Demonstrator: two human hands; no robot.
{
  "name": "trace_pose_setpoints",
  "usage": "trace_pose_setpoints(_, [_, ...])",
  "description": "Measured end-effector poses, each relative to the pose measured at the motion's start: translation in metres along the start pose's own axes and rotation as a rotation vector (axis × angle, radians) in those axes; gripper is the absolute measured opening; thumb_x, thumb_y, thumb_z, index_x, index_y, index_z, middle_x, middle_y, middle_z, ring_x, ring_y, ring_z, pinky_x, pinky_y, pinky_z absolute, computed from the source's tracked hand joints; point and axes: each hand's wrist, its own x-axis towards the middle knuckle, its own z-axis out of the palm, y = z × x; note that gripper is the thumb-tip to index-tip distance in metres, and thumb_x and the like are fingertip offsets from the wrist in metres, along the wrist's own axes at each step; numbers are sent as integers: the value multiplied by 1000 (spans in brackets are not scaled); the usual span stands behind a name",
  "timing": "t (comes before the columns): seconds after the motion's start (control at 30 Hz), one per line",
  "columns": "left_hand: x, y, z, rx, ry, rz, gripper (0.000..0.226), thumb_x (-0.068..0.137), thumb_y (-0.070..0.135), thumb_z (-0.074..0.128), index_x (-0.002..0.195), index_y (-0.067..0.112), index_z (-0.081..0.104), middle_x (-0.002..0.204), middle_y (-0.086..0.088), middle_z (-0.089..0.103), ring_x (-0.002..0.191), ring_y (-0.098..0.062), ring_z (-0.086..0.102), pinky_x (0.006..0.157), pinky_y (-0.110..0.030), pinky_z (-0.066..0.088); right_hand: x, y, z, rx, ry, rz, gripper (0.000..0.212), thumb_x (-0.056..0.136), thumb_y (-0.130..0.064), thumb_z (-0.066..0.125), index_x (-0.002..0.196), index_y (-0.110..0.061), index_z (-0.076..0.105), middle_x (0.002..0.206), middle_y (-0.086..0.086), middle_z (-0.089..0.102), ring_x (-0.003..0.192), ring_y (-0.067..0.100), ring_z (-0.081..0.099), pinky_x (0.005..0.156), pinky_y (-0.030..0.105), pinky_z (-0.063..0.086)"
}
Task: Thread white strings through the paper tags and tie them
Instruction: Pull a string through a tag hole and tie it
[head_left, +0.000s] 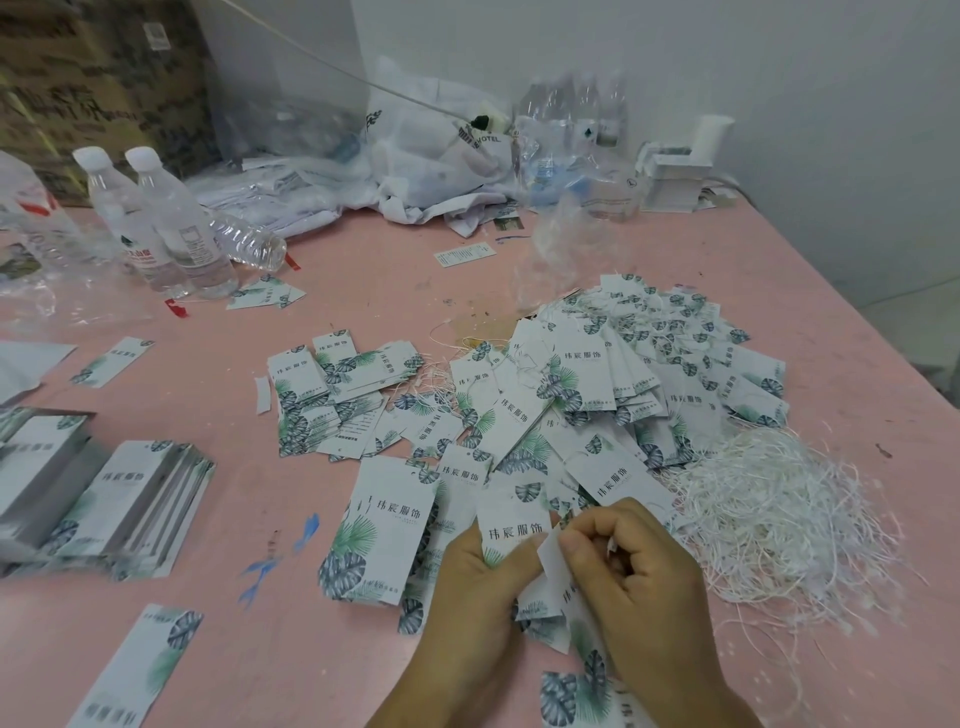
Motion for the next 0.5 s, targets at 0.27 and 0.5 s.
trace_pose_setpoints(0.27, [0, -8, -6, 200, 89, 76, 34, 79, 23, 83, 87, -6, 67, 78, -23, 69, 74, -30, 64, 71, -43, 52, 0, -2, -5, 53, -55, 4, 6, 79, -19, 69, 75, -23, 71, 71, -8, 58, 52, 7, 46, 50, 12, 38])
trace_pose_setpoints(0.5, [1, -11, -11, 288, 99, 96, 36, 77, 28, 85, 87, -4, 71, 87, -34, 68, 77, -30, 64, 71, -46, 51, 1, -5, -9, 135, -57, 64, 8, 80, -25, 71, 73, -27, 72, 68, -6, 60, 50, 17, 45, 48, 26, 41])
